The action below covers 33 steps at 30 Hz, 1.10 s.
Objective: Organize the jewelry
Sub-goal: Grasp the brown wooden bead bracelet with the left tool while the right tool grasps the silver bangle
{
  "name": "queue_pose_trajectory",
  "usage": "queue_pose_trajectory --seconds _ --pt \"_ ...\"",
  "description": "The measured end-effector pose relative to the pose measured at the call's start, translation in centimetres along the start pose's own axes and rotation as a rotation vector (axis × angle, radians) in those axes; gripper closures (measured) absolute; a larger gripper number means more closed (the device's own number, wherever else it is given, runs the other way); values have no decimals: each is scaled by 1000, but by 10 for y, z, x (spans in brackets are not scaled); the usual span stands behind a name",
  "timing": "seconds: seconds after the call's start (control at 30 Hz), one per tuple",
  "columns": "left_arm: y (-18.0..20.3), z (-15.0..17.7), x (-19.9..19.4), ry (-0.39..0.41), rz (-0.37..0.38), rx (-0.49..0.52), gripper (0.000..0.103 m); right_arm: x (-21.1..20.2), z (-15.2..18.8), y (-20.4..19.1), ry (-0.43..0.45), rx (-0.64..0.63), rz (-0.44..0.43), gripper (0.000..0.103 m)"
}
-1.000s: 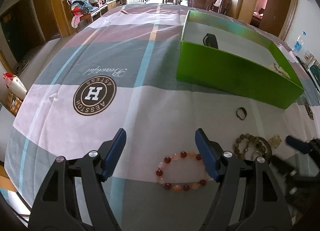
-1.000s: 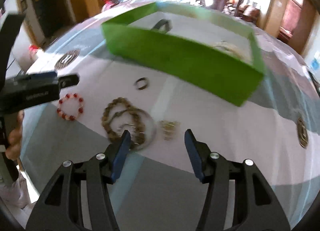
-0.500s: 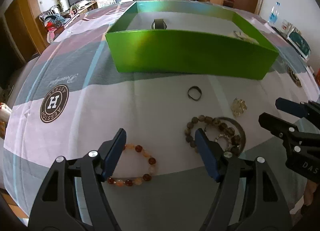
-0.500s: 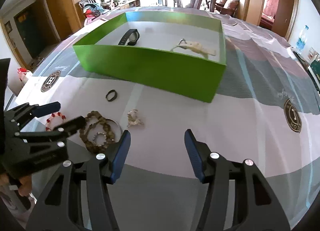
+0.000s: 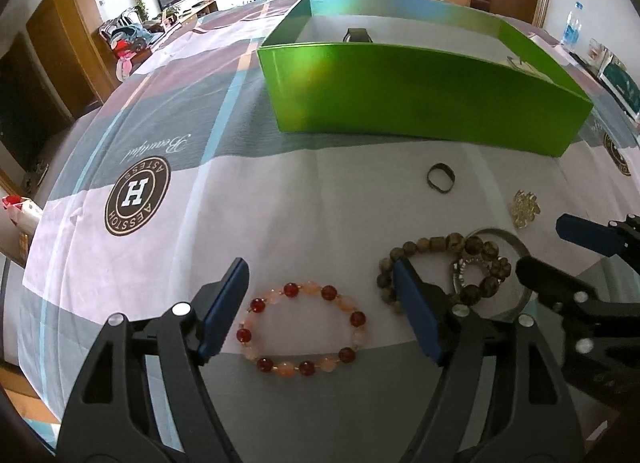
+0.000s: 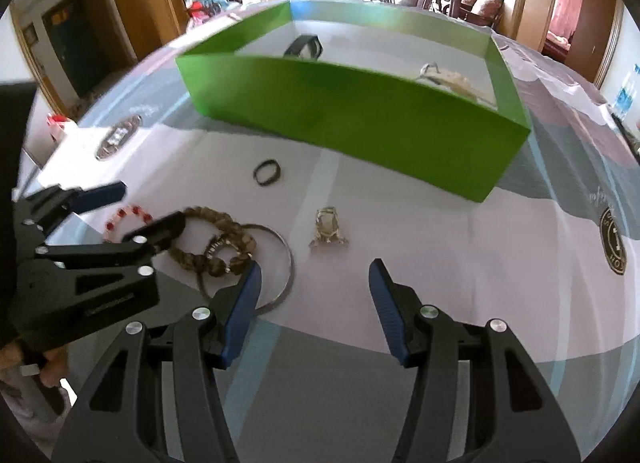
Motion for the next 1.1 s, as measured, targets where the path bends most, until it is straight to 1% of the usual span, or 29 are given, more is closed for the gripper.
queue_pose_trajectory --seconds 0.03,0.1,0.13,0.27,0.37,0.47,0.57,0.63,0.67,0.7,0.73,0.77,0.8,0.83,0.87,0.9,0.93,0.97,1.0,1.1 --pt "-1 0 0 0 0 -2 28 2 2 0 -7 -6 17 47" --pt "-6 0 1 -1 -16 -13 28 2 3 4 -8 4 13 47" --pt "-8 -2 4 -2 -27 -22 28 0 4 8 -7 14 26 47" --pt "-25 -4 10 -20 -58 -81 28 -8 9 28 1 57 65 47" --pt "-32 -5 11 -26 -48 -100 28 -14 13 44 7 106 87 47" --pt "-29 -6 10 -22 -39 -86 28 -16 13 43 13 103 74 47" --pt "-21 -6 8 -15 -29 -60 37 -14 12 36 15 86 60 48" --pt "-16 -6 6 -10 -22 -45 42 -13 10 34 17 85 57 51" --pt "-16 -6 6 -9 -20 -42 43 -11 10 33 17 83 49 57" --pt "-15 -5 5 -8 -21 -40 43 -10 10 31 11 80 41 60" --pt "-15 -5 4 -6 -21 -37 46 -9 9 30 12 75 46 62" --pt "-14 -5 3 -4 -14 -34 49 -9 9 27 13 61 59 67" --pt "-13 -5 3 -4 -4 -31 55 -8 9 26 12 52 65 75" --pt "-11 -5 3 -3 5 -29 61 -8 9 24 13 47 62 78" --pt "-9 -5 2 0 16 -25 65 -8 9 24 12 45 56 86" --pt "-7 -5 1 2 24 -21 72 -8 9 23 11 42 53 93" --pt "-5 -6 1 3 35 -16 81 -8 10 21 9 35 46 95" --pt "-2 -6 0 5 49 -10 86 -8 10 20 9 31 42 97" --pt "0 -6 0 7 59 -2 95 -8 10 20 10 30 44 98" --pt "5 -6 -2 15 43 22 95 -8 10 21 11 39 32 98"
Point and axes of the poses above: each gripper's, at about its wrist camera, not at the fingertips, and x roughly the way its jaws point, y to its right, z to its underside, the point moved 2 cm from there along x, roughly the way its jaws point, and after that the axes turned 9 degrees about -z, right-handed, at the moved point
